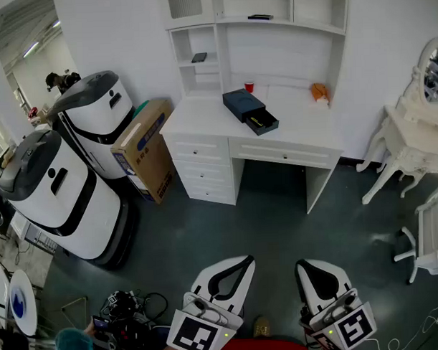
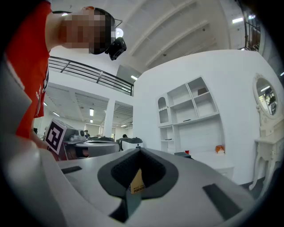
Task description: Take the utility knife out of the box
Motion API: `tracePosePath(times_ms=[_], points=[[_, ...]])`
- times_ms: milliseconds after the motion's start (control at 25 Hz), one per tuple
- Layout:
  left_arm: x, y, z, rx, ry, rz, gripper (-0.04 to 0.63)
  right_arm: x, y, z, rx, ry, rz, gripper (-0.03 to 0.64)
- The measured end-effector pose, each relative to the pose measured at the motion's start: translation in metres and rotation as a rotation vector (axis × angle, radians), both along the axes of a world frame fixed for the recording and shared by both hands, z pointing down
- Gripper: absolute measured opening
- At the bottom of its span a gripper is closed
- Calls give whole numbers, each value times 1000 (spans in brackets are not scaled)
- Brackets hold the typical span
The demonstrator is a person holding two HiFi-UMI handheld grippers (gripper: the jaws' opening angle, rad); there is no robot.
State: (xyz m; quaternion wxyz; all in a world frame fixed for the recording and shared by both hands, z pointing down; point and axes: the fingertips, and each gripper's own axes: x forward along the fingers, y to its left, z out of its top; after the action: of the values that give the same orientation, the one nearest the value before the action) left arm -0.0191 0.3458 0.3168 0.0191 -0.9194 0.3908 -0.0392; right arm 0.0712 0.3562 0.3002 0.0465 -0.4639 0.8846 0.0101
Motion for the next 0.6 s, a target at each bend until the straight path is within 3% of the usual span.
tracePosePath(times_ms=[600], points=[[2,-3,3,-3,-3,11,40,3,-6,0,3,-27,0,18]])
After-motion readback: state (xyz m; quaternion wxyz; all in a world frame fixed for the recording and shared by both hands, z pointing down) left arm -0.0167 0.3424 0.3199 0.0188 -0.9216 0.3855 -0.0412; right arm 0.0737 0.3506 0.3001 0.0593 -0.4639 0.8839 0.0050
